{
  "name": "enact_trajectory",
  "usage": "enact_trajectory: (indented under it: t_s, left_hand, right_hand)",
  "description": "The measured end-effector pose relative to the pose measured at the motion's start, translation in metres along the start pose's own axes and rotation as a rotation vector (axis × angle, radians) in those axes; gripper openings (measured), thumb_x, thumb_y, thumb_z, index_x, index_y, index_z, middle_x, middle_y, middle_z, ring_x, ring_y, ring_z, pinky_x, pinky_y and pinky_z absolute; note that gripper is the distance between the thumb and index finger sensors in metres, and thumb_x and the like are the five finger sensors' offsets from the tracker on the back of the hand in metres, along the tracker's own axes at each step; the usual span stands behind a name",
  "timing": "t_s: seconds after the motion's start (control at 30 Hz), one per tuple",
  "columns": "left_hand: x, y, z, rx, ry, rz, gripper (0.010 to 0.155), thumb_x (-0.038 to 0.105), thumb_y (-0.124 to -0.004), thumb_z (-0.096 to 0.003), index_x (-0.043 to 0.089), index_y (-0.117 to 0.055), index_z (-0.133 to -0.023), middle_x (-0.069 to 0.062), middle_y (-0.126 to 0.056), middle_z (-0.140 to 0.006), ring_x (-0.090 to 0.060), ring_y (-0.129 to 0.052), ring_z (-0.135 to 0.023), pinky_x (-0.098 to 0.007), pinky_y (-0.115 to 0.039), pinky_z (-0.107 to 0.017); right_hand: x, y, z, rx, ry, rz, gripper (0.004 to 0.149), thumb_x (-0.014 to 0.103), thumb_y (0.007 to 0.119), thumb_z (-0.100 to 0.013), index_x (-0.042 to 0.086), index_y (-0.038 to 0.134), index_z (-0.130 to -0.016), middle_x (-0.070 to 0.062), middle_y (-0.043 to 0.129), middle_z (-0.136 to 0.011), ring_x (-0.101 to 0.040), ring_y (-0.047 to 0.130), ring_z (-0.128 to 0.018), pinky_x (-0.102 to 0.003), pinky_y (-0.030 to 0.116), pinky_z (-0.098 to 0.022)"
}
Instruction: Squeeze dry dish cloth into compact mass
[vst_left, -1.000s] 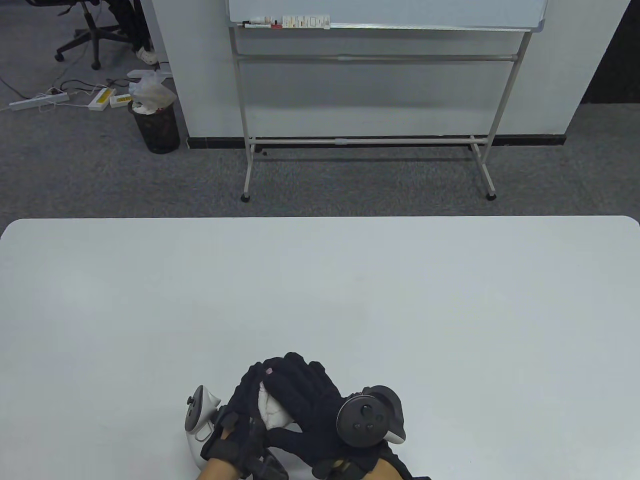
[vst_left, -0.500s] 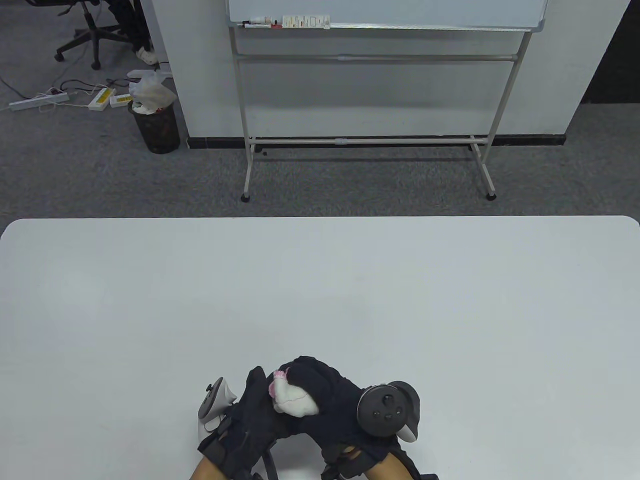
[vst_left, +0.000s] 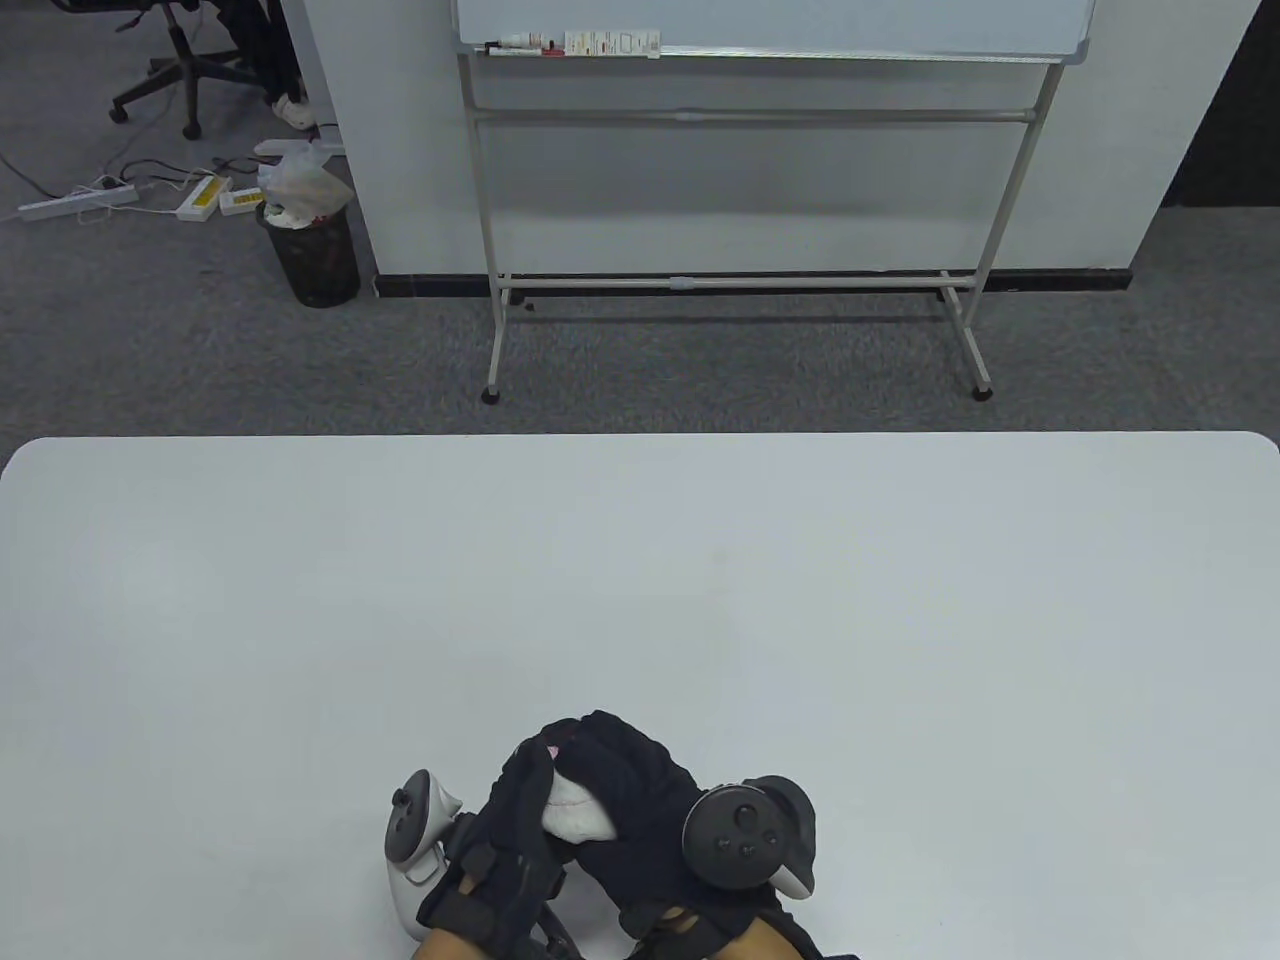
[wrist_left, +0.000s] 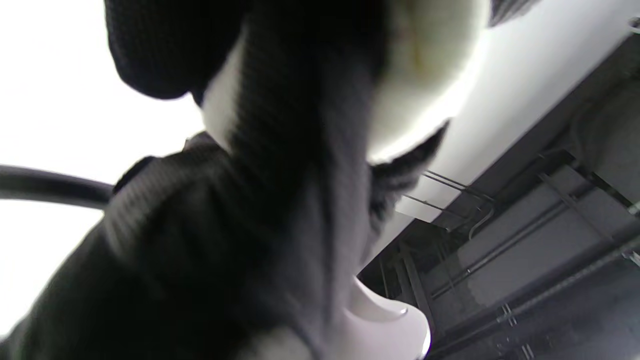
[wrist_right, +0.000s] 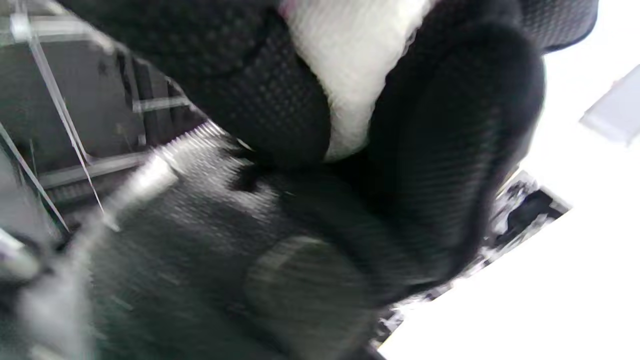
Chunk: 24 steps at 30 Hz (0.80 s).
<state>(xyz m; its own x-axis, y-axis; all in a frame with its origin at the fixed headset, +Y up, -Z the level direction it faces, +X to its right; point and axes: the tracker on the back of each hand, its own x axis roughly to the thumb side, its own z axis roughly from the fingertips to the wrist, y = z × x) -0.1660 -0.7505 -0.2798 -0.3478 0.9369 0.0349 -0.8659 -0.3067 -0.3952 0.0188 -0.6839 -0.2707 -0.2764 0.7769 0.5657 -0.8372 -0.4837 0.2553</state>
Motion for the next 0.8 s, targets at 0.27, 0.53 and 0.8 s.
enact_trajectory:
  t_s: [0.27,0.53,0.8]
  left_hand:
    - [0.002,0.015,0.0,0.136,-0.066,-0.063,0.054,0.063,-0.06,-0.0598,0.02,-0.054,-0.091,-0.009,-0.083,-0.071,-0.02,-0.098,-0.045,-0.039,-0.089,-0.038]
    - [0.03,0.022,0.007,0.305,-0.258,-0.45,0.057,0.063,-0.06,-0.0572,0.023,-0.04,-0.093,-0.006,-0.073,-0.081,-0.023,-0.092,-0.06,-0.043,-0.081,-0.05]
    - [0.019,0.002,-0.002,0.156,-0.217,-0.513,0.054,0.058,-0.072,-0.0536,0.024,-0.059,-0.093,-0.01,-0.075,-0.091,-0.033,-0.081,-0.074,-0.057,-0.065,-0.059]
  right_hand:
    - [-0.012,0.006,0.002,0.154,0.066,-0.274,0.089,0.04,0.093,-0.047,0.031,0.028,-0.107,-0.007,0.019,-0.112,-0.04,0.033,-0.108,-0.068,0.039,-0.07]
    - [-0.032,0.01,0.012,0.009,0.217,-0.751,0.086,0.065,0.069,-0.056,0.026,0.015,-0.11,-0.018,0.01,-0.112,-0.053,0.024,-0.105,-0.072,0.035,-0.067]
    - [-0.039,0.02,0.01,-0.016,0.264,-0.771,0.085,0.067,0.065,-0.055,0.027,0.013,-0.109,-0.02,0.002,-0.109,-0.062,0.011,-0.097,-0.073,0.036,-0.066]
